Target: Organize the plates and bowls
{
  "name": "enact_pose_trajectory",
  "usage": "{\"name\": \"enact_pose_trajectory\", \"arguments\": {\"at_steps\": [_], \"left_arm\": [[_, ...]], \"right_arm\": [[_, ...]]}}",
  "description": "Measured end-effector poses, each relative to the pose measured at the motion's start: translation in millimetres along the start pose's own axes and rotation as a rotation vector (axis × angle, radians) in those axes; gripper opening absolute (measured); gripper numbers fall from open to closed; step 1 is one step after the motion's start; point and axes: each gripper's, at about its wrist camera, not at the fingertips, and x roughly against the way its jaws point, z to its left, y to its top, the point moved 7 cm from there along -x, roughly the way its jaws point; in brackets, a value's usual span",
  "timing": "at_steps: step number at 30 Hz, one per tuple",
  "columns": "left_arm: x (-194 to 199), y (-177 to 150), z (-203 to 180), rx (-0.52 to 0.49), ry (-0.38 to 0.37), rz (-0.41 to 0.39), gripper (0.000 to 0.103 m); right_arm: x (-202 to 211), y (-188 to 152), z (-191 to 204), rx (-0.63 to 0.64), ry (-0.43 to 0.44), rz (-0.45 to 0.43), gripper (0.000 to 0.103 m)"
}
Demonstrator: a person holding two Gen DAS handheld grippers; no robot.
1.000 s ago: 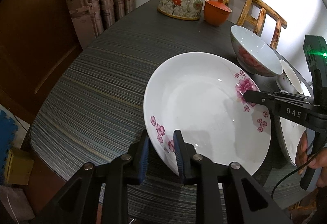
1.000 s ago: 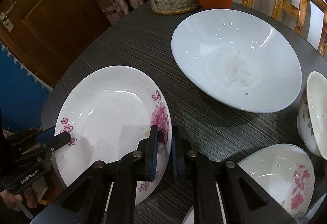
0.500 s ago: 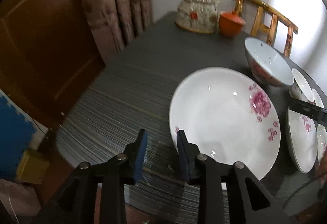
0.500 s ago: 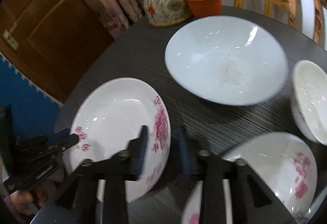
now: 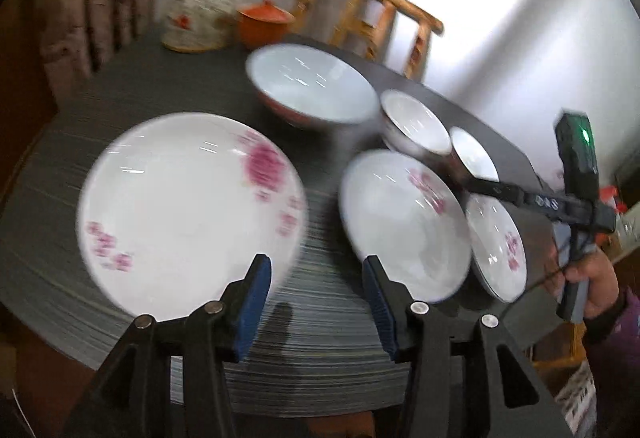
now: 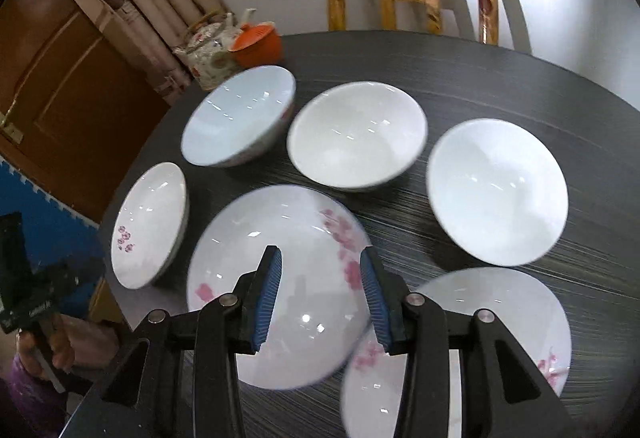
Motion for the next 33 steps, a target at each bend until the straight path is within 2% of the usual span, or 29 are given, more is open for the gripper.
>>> {"name": "enact_pose_trajectory", "arguments": {"at_steps": [4,8,19,23,25,26,28,29,33], "left_arm": [[-22,-2,-21,0.013,-0.027,0.056,0.048],[-41,-2,-25,0.066,-0.047,0.098,0.048],[-78,-2,-34,0.099,-0.044,0.155,0.048],[-86,-2,-35,0.099,-0.053,0.161,0.048],[-92,-4,-37,0.095,-0.057,0.167,0.038],[-93,-5,-37,0.088,-0.047,0.171,0.031],[-96,-7,-35,0.075,-0.027,0.170,0.023],[-96,-7,-33,0.072,-0.018,0.165,0.018],[-96,-7,-34,0.041,-0.017,0.153,0.018]], "right_arm": [[-9,-2,-7,0.047,-0.022,0.019,0.039],[-22,-1,-9,0.086,-0.028,0.036,0.039],[-55,-8,-16,0.131,-0.015,0.127,0.039],[-62,-14,-17,0.136,-0.002,0.153,0.032],[-64,-16,-18,0.139,0.000,0.162,0.026],[-65,-17,-18,0.141,0.000,0.164,0.024],[-64,-17,-17,0.149,-0.006,0.161,0.022],[-64,-18,-17,0.152,-0.008,0.159,0.017],[-64,-17,-16,0.149,-0.016,0.153,0.016]]}}
